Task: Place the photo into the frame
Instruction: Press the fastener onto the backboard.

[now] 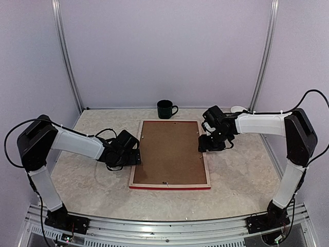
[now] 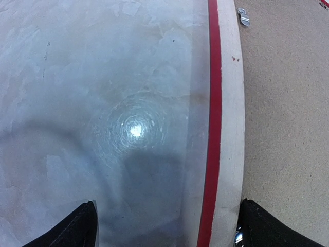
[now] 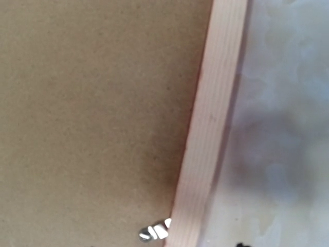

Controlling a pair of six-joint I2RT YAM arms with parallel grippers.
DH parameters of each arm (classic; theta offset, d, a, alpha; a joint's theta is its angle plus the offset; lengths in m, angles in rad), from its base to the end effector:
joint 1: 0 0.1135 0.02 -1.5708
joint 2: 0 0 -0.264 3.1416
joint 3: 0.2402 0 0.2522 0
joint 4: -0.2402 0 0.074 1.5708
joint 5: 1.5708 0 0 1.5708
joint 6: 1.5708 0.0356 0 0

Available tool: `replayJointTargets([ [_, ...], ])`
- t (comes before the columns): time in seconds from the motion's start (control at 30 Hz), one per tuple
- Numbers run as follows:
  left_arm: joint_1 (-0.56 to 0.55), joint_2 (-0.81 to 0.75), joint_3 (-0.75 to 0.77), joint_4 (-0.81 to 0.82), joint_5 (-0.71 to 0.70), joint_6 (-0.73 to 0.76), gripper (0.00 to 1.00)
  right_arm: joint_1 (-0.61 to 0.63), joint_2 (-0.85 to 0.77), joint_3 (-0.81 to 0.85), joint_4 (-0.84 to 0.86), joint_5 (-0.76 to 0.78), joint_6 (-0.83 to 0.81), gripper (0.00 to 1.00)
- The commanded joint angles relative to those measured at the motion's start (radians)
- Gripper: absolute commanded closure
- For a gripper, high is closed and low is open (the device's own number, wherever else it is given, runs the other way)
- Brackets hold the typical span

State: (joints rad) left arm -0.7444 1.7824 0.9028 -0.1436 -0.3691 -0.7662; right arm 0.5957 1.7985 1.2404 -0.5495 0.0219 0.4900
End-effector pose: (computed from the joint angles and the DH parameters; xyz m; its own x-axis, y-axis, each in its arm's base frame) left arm 0.2541 -0.2166 0.1296 -0.7948 -0.1471 -0.5887 -0.0796 0.9871 -0.1391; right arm 0.3052 0.2059 0.1938 -0.9136 -0.0508 -0.4035 -0.1393 0.9713 0.1930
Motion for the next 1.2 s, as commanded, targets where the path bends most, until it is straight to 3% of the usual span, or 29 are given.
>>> replayJointTargets([
  [0.0,-0.031,0.027,-0.01,-0.096,0.056,-0.011,0.05,0.011,-0.004,-0.011,0.024,-0.008,-0.008,0.4],
  [0.6,-0.035,0.026,-0.009,-0.121,0.106,-0.005,0.1,0.01,0.019,0.003,0.025,-0.004,-0.014,0.37],
  [1.17,-0.016,0.044,-0.007,-0.108,0.107,-0.015,0.27,0.011,0.026,0.008,0.037,-0.014,-0.012,0.37],
])
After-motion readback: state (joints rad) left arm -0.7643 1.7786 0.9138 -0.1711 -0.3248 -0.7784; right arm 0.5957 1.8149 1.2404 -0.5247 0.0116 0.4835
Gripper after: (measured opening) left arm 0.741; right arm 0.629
